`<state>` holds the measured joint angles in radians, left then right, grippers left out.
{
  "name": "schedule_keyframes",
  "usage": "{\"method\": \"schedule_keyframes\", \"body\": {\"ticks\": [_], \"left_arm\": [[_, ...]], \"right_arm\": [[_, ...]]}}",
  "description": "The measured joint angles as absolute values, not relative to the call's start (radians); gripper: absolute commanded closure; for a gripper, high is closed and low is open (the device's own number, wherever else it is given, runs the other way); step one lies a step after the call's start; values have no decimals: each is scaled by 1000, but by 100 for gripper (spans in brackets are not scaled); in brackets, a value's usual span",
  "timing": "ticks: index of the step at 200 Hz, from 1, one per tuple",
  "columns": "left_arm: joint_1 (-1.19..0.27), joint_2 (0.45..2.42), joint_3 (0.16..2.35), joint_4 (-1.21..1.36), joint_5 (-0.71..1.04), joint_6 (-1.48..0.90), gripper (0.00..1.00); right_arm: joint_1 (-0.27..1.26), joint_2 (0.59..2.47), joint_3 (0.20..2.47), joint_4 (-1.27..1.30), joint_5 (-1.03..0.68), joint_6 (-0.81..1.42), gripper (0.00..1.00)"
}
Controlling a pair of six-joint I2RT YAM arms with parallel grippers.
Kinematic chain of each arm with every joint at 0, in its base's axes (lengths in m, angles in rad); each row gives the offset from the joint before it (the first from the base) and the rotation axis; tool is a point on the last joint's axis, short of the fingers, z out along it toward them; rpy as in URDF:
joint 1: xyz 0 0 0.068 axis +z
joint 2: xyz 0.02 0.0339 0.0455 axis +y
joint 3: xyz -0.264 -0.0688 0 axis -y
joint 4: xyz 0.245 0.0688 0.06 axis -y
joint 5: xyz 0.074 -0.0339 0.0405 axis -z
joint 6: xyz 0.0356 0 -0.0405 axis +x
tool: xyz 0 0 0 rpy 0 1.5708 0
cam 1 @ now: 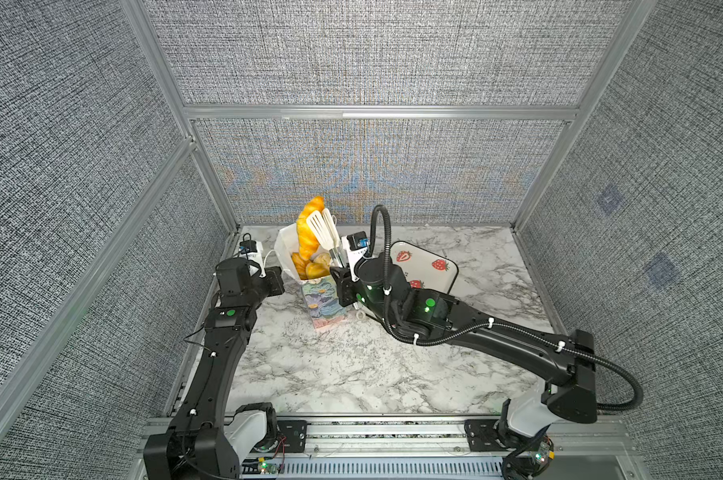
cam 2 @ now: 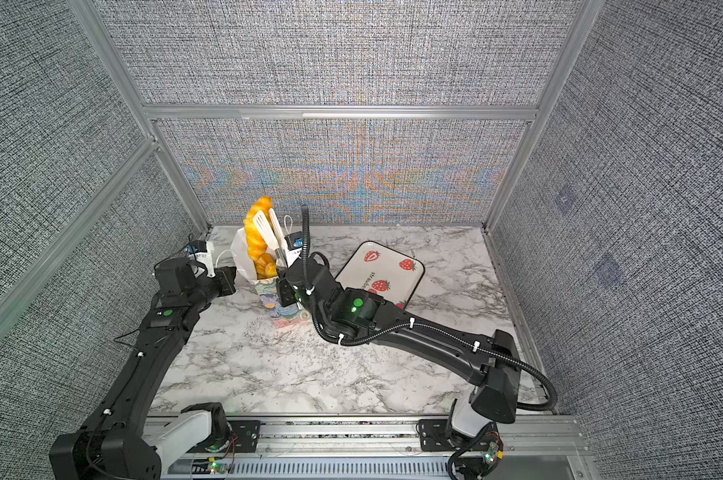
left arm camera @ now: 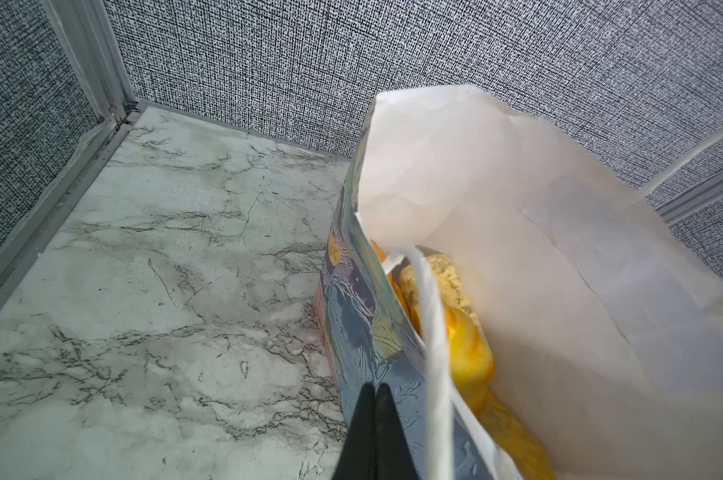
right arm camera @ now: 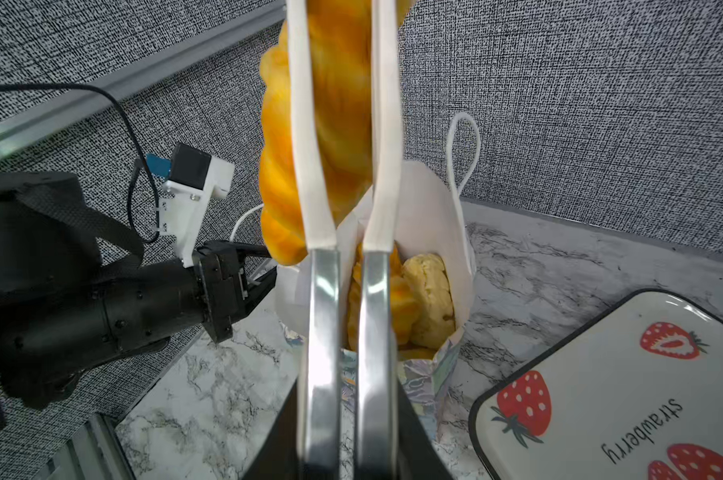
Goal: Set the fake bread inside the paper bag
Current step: 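Lift the croissant with the right-held tongs and carry it to the bag, then lower the croissant into the bag opening and open the tongs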
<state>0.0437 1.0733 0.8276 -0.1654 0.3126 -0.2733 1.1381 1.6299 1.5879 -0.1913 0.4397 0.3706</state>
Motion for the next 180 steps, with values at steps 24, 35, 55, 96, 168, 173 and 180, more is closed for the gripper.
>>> {"method": "schedule_keyframes", "body": {"ticks": [24,35,55,96,168,173,180], "left_arm": [[46,1073,828,-165,313,-273,100],[46,1073,828,-165,313,-273,100],[46,1073,828,-165,313,-273,100],[46,1073,828,-165,313,-273,100],[46,1073,828,-165,313,-273,100],[46,1073,828,-165,313,-273,100],[46,1073,828,-165,313,-273,100]], "right_arm": [[1143,1671,1641,-242,452,361,75],[1147,1687,1661,-262,460,358,75],[1149,1716,1697,-307,476,356,75],[1147,1753,1741,-378,495,355,74],[1138,1777,1764,-469,518,380,74],[1135,1777,1764,-473,518,384,74],[1132,1777,1764,-477,518,387,74]]}}
